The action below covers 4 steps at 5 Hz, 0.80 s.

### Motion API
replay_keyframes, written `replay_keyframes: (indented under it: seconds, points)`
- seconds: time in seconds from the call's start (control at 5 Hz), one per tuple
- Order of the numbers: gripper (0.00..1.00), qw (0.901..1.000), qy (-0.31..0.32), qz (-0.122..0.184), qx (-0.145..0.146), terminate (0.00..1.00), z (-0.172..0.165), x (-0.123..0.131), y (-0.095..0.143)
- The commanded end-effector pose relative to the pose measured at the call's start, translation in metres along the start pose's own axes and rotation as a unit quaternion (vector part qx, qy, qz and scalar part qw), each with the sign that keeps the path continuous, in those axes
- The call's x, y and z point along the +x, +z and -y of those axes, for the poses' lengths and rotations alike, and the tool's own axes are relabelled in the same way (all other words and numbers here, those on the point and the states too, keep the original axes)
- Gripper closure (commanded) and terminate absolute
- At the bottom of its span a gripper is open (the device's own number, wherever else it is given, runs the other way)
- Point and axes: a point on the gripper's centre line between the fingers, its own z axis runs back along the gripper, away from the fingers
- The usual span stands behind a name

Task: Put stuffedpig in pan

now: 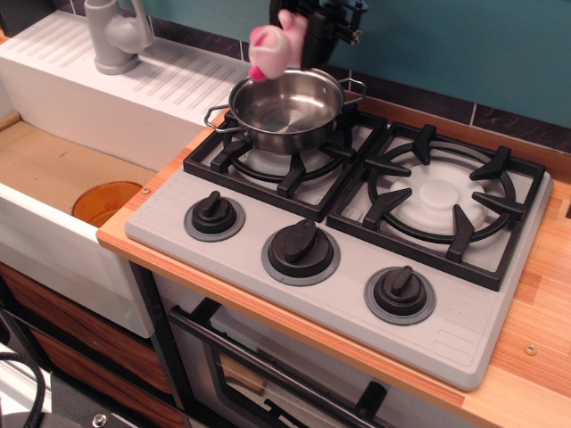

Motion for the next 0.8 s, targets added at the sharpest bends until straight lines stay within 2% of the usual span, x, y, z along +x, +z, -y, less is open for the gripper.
replay_keyframes:
  seconds: [0.0, 0.6]
  points:
    - [0.0, 0.9992, 0.001, 0.04, 0.005, 0.0, -0.0028, 0.0068, 0.0165]
    - [0.0, 0.9992, 0.005, 0.04, 0.002, 0.0, 0.0015, 0.0034, 0.0232]
